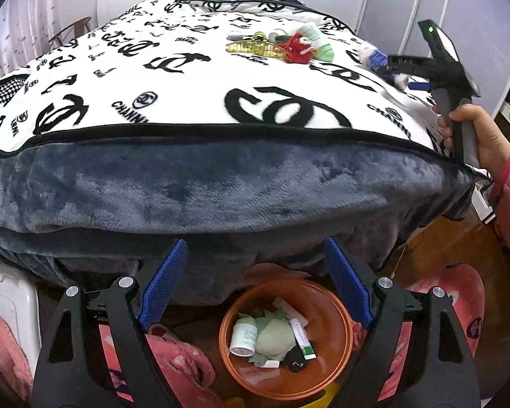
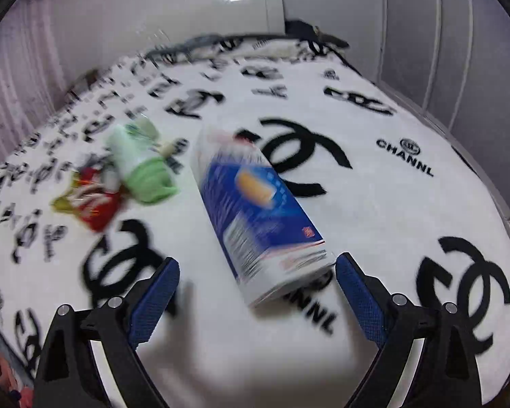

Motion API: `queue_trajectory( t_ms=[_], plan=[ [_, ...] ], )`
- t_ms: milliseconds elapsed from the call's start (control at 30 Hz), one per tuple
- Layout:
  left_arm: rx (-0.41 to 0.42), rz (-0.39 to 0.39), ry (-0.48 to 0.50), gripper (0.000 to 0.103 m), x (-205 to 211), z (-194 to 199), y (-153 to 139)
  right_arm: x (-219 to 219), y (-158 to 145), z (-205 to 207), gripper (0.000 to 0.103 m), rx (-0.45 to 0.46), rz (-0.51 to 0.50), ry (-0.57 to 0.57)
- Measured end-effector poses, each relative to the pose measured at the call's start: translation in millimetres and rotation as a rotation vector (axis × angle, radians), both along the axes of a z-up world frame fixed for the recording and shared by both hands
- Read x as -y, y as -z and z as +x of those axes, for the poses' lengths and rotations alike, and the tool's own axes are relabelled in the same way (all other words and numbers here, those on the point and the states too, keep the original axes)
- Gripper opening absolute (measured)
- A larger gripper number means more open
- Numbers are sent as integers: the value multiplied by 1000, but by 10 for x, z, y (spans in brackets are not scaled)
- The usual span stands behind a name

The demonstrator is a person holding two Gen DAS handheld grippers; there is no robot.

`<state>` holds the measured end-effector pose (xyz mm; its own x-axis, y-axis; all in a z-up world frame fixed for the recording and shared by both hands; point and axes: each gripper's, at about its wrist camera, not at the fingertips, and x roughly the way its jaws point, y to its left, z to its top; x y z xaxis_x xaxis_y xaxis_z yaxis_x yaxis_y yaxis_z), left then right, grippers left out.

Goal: Collect trash
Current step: 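Grasp the blue medicine box with the right gripper and lift it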

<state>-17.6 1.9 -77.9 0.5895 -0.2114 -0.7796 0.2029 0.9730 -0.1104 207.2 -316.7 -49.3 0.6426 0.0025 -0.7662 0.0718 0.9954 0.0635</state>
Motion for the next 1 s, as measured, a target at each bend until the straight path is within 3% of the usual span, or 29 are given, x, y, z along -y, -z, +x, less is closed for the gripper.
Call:
queue_trajectory(
  t_ms=[67, 300, 367, 467, 500, 733, 867, 1000],
  plan=[
    [-2, -2, -7, 80, -14, 34, -5, 25, 26, 70, 82, -14, -5, -8],
    [-14, -11, -13, 80, 5, 85, -8, 103, -46, 200, 77, -5, -18, 9],
    [-17, -7, -14, 80, 18, 93, -3, 118, -47, 277, 69, -12, -12, 11],
    [-24, -4, -14, 80, 35, 104, 0, 145, -39, 362, 40, -25, 3, 25],
    [-25, -3, -14, 80, 41, 112, -7, 153, -39, 368, 38, -28, 11, 30],
    [-2, -22, 13, 80, 148, 349, -188, 284, -331, -25, 31, 103, 131, 16],
    [89, -14, 30, 80, 306, 766, -463, 363, -518, -433, 31, 187, 217, -25],
    [133, 37, 43, 80, 576, 1519, -575, 382, -637, -905, 31, 255, 274, -76]
  ],
)
